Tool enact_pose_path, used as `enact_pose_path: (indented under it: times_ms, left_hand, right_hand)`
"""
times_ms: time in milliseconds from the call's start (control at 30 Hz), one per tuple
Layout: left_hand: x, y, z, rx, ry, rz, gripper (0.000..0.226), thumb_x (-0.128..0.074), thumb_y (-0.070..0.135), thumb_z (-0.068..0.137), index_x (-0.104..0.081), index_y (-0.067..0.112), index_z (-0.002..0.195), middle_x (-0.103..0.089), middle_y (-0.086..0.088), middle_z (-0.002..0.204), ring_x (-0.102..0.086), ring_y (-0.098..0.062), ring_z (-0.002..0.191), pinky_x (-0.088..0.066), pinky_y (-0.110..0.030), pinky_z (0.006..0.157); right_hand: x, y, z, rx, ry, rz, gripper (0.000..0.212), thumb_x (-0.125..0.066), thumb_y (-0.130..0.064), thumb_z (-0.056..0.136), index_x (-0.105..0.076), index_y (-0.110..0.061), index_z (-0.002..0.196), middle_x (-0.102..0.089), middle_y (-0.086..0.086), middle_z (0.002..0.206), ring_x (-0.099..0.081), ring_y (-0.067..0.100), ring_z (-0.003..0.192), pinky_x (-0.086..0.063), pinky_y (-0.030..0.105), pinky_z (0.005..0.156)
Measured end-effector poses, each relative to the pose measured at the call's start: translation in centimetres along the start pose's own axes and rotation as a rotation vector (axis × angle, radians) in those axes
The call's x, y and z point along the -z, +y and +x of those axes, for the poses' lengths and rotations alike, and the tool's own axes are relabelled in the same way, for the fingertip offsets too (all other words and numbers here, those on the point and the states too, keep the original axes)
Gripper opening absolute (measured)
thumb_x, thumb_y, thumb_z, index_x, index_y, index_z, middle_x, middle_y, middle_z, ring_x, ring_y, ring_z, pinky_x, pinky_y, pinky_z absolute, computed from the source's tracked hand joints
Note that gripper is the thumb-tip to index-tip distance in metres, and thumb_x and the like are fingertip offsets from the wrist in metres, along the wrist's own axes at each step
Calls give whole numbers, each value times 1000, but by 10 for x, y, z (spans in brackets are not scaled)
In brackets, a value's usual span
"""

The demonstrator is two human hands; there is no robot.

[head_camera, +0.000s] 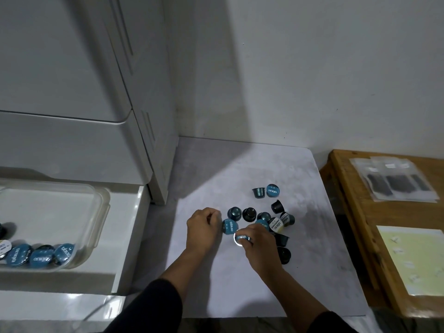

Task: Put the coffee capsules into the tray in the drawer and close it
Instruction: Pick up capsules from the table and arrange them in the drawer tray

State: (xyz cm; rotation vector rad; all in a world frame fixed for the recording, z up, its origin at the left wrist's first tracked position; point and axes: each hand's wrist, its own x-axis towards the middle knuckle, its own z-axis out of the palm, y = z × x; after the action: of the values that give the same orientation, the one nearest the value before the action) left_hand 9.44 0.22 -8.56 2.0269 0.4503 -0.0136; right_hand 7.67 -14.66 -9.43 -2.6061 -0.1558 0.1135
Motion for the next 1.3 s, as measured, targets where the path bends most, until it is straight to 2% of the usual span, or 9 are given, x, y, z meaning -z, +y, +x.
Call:
enact_pose_path:
  times_ms: [300, 433, 567, 667, 767, 900, 1033, 1133, 1300]
  left_hand:
    - [-7, -1, -6, 17, -163, -79, 11, -64, 11, 84, -73, 13, 89, -72, -2, 86, -62, -2, 73, -43, 0, 65]
    - [-5, -1, -7, 51, -157, -87, 13, -64, 10, 84, -75, 14, 88, -74, -2, 85, -66, -9, 78, -46, -4, 68]
    - [1, 4, -10, 67, -155, -100, 20, -58, 6, 85, -75, 15, 90, -73, 1, 85, -64, -4, 75, -42, 4, 65]
    - [11, 17, -13, 40, -142, -136, 21, -57, 4, 86, -75, 16, 90, -72, 5, 83, -62, 5, 71, -42, 3, 65]
    - [28, 35, -13, -11, -145, -192, 23, -58, 4, 85, -74, 21, 87, -71, 9, 81, -63, 7, 69, -47, -3, 68]
    - [62, 62, -11, -51, -183, -310, 28, -56, 2, 87, -73, 24, 84, -72, 1, 86, -65, -9, 77, -58, -27, 79]
    - [110, 82, -10, -123, -214, -332, 25, -56, 1, 88, -73, 19, 90, -70, 5, 82, -64, 0, 69, -55, -12, 68]
    - [152, 85, -11, -171, -216, -308, 31, -60, 4, 87, -72, 31, 81, -73, 7, 82, -67, -4, 74, -54, -15, 70]
    - [234, 67, -15, -186, -294, -215, 27, -62, 6, 86, -73, 31, 83, -75, 4, 86, -69, -8, 82, -55, -19, 79]
  right_hand:
    - [1, -2, 3, -27, 14, -46, 12, -67, 1, 71, -72, -11, 73, -67, 6, 72, -58, 20, 73, -37, 21, 61]
    - [6, -6, 4, -25, 47, -34, 31, -67, 11, 58, -54, -17, 50, -50, 1, 50, -41, 9, 56, -16, 11, 49]
    - [16, -9, 10, -58, 40, 67, 25, -51, -2, 74, -52, -5, 49, -51, 16, 47, -43, 21, 42, -34, 30, 43]
    - [28, -12, 13, -24, 154, 75, 34, -58, 2, 78, -65, -19, 52, -58, 2, 46, -50, 9, 44, -34, 11, 45]
    - [47, -20, 16, -11, 241, 202, 20, -57, 3, 81, -74, -7, 78, -73, 11, 72, -63, 17, 60, -55, 30, 57]
    - [81, -47, 21, -173, 119, 569, 20, -58, 3, 84, -74, -10, 87, -72, 12, 82, -64, 24, 68, -54, 25, 67]
    - [106, -86, 26, -157, 34, 721, 24, -58, 2, 84, -73, -17, 82, -72, 11, 79, -62, 20, 69, -51, 21, 62]
    - [117, -122, 23, -91, -41, 759, 25, -60, 0, 84, -74, -20, 81, -73, -6, 79, -67, 14, 74, -54, 13, 66]
    - [105, -190, 15, -18, -171, 793, 23, -61, 1, 83, -74, -18, 82, -73, -2, 77, -67, 4, 67, -52, 11, 62]
